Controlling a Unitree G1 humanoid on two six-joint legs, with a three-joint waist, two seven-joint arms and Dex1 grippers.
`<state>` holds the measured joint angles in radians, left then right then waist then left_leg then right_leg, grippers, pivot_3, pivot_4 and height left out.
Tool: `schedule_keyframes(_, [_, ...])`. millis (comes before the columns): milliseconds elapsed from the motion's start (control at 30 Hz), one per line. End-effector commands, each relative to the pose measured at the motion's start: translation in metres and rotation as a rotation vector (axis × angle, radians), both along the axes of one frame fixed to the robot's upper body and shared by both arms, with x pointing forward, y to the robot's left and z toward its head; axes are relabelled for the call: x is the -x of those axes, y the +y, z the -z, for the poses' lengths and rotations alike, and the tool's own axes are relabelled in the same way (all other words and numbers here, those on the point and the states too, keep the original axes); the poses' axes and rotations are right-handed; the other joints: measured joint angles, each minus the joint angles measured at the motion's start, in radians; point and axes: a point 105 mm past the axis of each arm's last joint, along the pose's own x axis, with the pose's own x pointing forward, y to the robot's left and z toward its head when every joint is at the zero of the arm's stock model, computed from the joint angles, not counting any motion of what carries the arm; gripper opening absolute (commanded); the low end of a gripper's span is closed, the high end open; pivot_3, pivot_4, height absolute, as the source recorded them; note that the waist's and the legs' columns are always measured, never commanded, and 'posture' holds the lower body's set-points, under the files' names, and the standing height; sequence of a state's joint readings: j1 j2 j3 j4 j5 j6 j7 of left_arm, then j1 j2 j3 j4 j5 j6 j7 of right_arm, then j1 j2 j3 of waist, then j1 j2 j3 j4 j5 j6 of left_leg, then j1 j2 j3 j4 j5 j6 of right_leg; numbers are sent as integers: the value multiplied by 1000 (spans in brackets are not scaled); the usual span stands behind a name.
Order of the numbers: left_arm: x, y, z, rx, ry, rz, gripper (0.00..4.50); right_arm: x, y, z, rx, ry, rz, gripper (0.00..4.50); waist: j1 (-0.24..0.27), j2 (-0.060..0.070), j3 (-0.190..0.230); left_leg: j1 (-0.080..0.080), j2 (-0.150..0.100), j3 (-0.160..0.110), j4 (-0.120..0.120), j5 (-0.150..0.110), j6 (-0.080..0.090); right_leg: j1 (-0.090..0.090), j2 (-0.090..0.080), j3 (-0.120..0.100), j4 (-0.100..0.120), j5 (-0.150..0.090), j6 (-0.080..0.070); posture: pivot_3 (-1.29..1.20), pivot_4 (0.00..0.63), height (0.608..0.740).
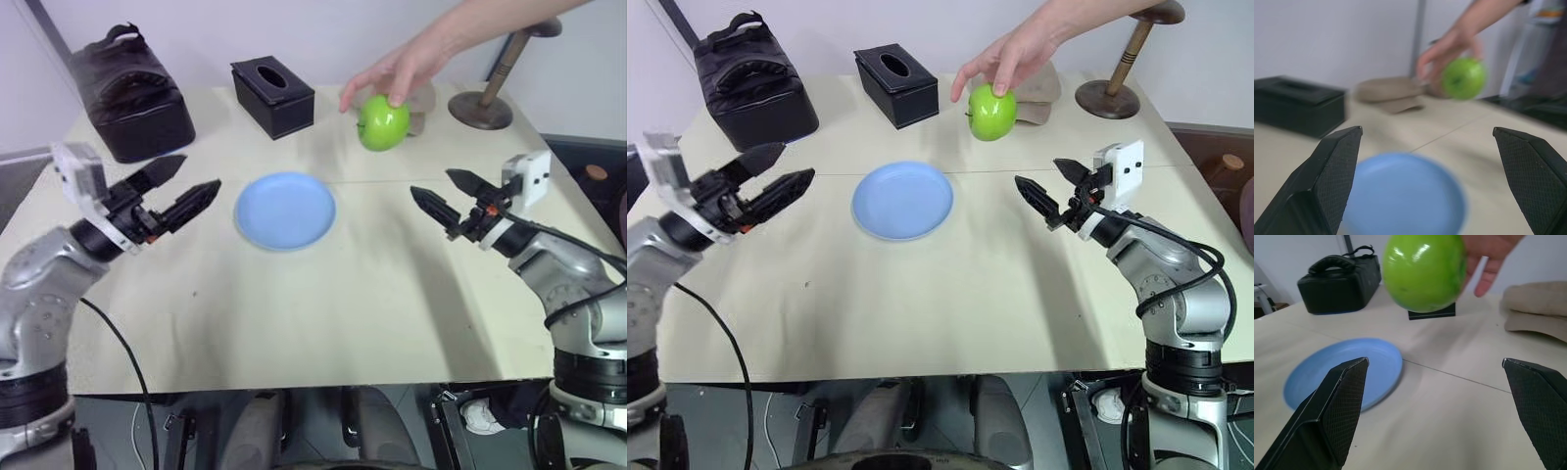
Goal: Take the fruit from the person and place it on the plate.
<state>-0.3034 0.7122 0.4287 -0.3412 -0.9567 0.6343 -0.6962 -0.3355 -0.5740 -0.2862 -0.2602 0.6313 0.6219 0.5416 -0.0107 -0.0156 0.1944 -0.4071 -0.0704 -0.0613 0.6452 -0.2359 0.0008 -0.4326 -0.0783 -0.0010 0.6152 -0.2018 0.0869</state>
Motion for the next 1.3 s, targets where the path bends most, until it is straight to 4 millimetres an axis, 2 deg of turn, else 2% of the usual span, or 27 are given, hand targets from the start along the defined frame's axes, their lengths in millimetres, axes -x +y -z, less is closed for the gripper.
schedule_keyframes(33, [9, -1, -21, 3, -43, 43, 4500, 3, -7, -13, 20, -54, 33, 4479, 0, 0, 0, 0, 0, 0, 0, 0, 0, 0, 0, 0, 0, 0, 0, 0, 150, 740])
schedule_keyframes(100, [10, -1, -23, 0, -44, 49, 4500, 3, -7, -17, 30, -67, 40, 4479, -2, 0, 0, 0, 0, 0, 0, 0, 0, 0, 0, 0, 0, 0, 0, 0, 150, 740])
schedule_keyframes(233, [9, -2, -22, -11, -37, 49, 4500, -7, -3, -36, 34, -112, 58, 4479, -3, 0, 0, 0, 0, 1, 0, 0, 0, 0, 0, 1, 0, 0, 0, 0, 150, 740])
schedule_keyframes(333, [6, -3, -14, -16, -23, 37, 4500, -17, 11, -47, -16, -108, 6, 4479, -1, 0, 0, 0, 0, 1, 0, 0, 0, 0, 0, 1, 0, 0, 0, 0, 150, 740])
schedule_keyframes(467, [6, -5, -7, -13, -13, 24, 4500, -30, 29, -49, -54, -85, -54, 4479, -1, 0, 0, 0, 0, 1, 0, 0, 0, 0, 0, 1, 0, 0, 0, 0, 150, 740])
schedule_keyframes(633, [10, -3, -4, 5, -16, -4, 4500, -44, 33, -45, -94, -59, -79, 4479, 0, 0, 0, 0, 0, 1, 0, 0, 0, 0, 0, 1, -1, 0, 0, 0, 150, 740])
schedule_keyframes(900, [15, 0, 2, 22, -13, -47, 4500, -61, 42, -49, -95, -65, -99, 4479, -3, 0, 0, 0, 0, 1, 0, 0, 0, 0, 0, 1, -1, 0, 0, 0, 150, 740])
schedule_keyframes(1300, [17, 3, 10, 15, 4, -85, 4500, -68, 67, -63, -122, -88, -126, 4479, -3, 0, 0, 0, 0, 0, -1, 0, 0, -1, 0, 1, -1, 0, 0, 0, 150, 740])
